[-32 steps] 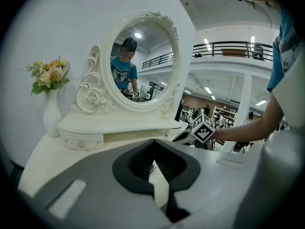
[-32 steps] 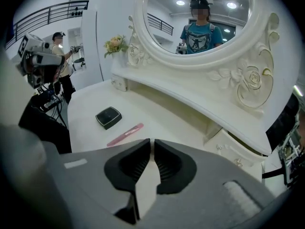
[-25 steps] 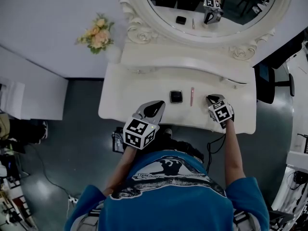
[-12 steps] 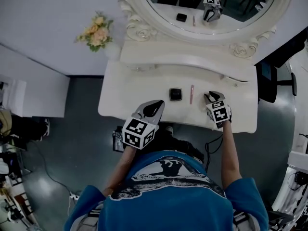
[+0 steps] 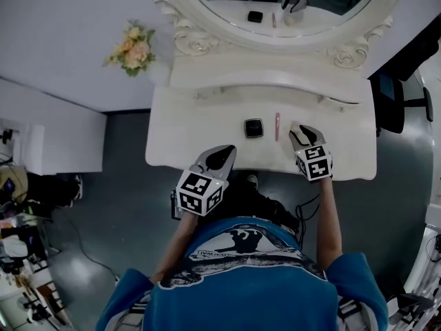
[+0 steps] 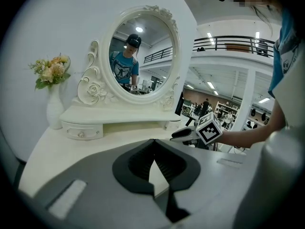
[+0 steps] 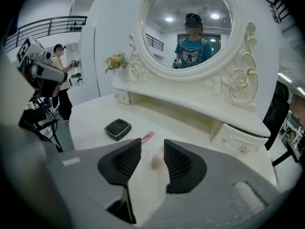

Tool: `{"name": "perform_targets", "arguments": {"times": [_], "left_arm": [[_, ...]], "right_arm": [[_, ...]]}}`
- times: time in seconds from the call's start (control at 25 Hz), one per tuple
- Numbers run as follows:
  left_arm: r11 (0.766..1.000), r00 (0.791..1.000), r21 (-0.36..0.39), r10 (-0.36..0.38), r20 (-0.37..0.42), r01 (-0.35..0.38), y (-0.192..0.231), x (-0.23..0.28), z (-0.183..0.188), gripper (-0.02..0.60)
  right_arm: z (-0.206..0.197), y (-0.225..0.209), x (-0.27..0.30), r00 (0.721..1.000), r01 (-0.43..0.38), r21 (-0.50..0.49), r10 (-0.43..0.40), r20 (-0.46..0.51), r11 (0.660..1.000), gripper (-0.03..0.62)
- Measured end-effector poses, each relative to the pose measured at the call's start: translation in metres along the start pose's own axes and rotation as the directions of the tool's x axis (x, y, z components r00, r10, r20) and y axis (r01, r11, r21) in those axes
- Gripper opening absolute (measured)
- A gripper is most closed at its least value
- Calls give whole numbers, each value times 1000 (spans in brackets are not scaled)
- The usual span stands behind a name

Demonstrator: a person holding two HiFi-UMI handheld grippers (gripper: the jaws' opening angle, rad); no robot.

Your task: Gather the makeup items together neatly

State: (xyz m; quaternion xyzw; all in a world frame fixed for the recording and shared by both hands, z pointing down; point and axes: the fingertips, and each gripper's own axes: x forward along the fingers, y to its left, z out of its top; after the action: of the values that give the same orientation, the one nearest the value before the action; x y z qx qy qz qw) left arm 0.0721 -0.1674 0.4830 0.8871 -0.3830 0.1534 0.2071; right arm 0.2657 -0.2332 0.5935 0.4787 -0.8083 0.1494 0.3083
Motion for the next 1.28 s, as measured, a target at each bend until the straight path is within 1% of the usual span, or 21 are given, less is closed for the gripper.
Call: {"name": "perform_targets", "arguments": {"times": [0.2,0.4,0.68,0.88,0.96,1.12,1.28], "left_arm": [[1000,1000,-4,13,-8,-13,3,-6,-3,11],[1000,1000,-14,16,-9,-16,5,-16,-9,11],[999,999,-15,50,0,-50,15,-53,-22,11],[998,998,-22,62,25,-62,18,-85,-35,11],[998,998,-27,61,34,-60,16,-97,-40,11],[999,998,-30,45,48,-44,7,-122,-52,11],[999,998,-25,26,52,-25,-4,-144,-68,11]], "right_arm": [[6,31,-8,999,-37,42,35,32,998,152],[14,77,-12,994,-95,60,92,56,994,152],[28,149,-23,981,-173,14,171,90,985,152],[37,188,-37,973,-195,16,192,125,981,151],[38,203,-45,970,-201,21,196,141,979,132],[39,232,-68,964,-213,43,202,174,976,124],[34,261,-89,960,-209,44,196,199,977,120]]}}
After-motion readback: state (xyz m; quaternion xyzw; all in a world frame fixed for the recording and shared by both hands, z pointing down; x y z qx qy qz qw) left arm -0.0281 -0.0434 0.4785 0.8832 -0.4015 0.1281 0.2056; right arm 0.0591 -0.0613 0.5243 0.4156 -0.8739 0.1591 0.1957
